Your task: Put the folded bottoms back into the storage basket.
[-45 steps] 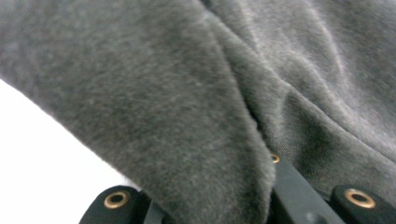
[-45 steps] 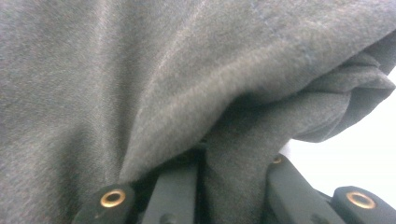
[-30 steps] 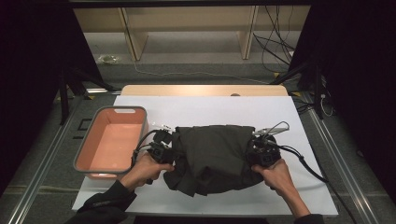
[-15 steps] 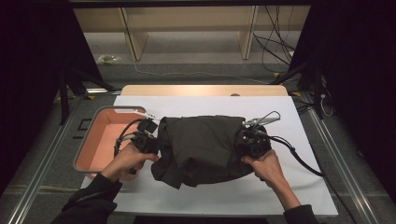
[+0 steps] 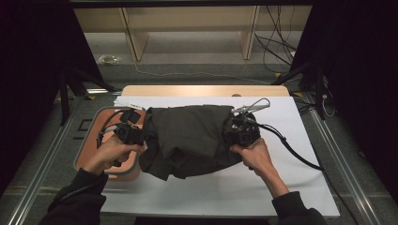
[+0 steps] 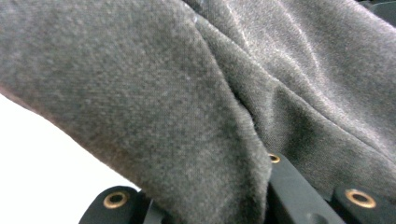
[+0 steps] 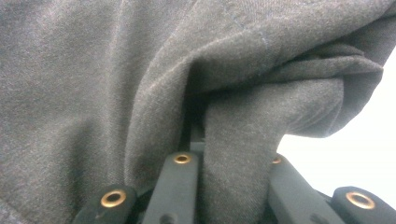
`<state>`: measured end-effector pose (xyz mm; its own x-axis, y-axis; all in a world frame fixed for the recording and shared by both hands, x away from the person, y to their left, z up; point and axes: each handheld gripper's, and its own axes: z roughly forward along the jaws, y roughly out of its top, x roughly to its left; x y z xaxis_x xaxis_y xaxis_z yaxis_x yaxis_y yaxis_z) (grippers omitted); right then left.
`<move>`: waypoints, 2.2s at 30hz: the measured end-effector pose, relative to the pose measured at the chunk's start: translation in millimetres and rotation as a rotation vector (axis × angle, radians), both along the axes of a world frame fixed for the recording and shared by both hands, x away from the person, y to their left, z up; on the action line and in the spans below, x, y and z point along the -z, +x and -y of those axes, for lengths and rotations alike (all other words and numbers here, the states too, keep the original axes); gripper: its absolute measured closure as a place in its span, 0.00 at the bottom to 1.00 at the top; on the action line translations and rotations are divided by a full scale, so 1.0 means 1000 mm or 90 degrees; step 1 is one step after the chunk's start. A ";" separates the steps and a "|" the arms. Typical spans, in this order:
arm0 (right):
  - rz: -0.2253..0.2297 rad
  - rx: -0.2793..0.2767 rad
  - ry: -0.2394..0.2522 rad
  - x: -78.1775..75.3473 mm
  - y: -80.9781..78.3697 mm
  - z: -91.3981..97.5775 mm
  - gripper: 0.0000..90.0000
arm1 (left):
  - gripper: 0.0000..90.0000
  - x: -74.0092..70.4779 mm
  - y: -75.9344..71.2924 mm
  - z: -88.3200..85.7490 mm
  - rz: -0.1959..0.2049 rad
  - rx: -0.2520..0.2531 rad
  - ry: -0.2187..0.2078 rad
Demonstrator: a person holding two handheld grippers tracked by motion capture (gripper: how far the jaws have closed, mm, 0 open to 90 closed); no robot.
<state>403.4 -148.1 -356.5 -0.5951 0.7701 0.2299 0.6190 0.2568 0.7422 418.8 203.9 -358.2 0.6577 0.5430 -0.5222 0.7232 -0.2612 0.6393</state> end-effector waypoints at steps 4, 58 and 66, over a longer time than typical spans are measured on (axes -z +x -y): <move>0.007 -0.010 0.003 -0.010 0.004 -0.012 0.94 | 0.93 -0.010 0.000 -0.013 0.009 -0.011 -0.014; 0.056 -0.113 0.021 -0.077 0.039 -0.184 0.94 | 0.93 -0.052 -0.020 -0.176 0.067 -0.190 -0.111; 0.061 -0.126 0.020 -0.079 0.040 -0.204 0.94 | 0.92 -0.055 -0.027 -0.195 0.077 -0.218 -0.120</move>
